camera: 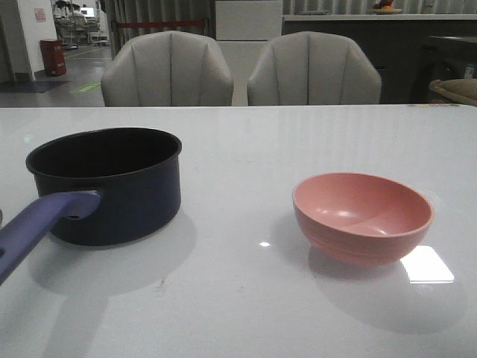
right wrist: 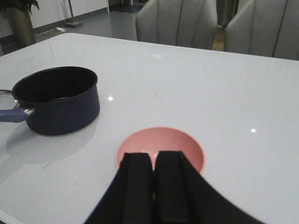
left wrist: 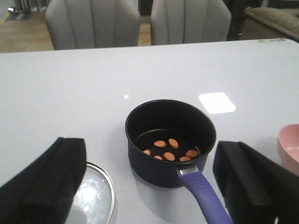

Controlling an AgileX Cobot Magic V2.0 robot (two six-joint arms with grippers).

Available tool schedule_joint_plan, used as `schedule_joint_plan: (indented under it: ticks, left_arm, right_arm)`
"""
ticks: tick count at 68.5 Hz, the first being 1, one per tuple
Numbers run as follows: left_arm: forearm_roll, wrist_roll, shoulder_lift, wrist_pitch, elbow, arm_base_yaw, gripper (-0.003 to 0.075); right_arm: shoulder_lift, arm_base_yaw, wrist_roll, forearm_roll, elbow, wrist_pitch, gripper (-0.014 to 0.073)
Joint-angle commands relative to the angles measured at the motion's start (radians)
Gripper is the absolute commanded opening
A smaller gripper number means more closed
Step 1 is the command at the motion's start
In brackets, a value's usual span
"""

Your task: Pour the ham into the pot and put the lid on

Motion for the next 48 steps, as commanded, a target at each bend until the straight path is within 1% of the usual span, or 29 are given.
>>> schedule_joint_plan:
  ticks: [1,8,19,27,31,43,48]
  left_arm:
    - [0.088,-0.092,0.144,-0.024,-0.094,-0.005,0.0607]
    - [0.110,-0.115,0.272,-0.024,-0.134,0.001,0.0607]
    - [0.077,-0.122,0.411,-0.049,-0.166,0.041,0.0606]
    - [0.045,-0.122,0.510,-0.040,-0.177,0.136,0.0606]
    - [0.030,-0.122,0.556,-0.006,-0.188,0.188,0.0606]
    - [0.028,-0.077,0.680,0.081,-0.234,0.283,0.0606]
    - [-0.001,-0.051,0.745,0.122,-0.259,0.315,0.0606]
  right_arm:
    - [0.006,0.000,-0.016,-0.003,-0.026,-0.070,0.0146]
    - [0.006,0.000,-0.016,-0.003,-0.026,-0.070,0.0146]
    - [0.006,0.000,-0.016,-0.003,-0.026,-0.070,0.0146]
    - [0.006,0.000,-0.016,-0.003,-0.026,-0.070,0.0146]
    - [0.006,0.000,-0.016,-0.003,-0.026,-0.070,0.0146]
    - [0.006,0.000,-0.016,-0.003,-0.026,-0.070,0.0146]
    - [0.006,0.000,-0.016,-0.003,-0.026,-0.070,0.0146]
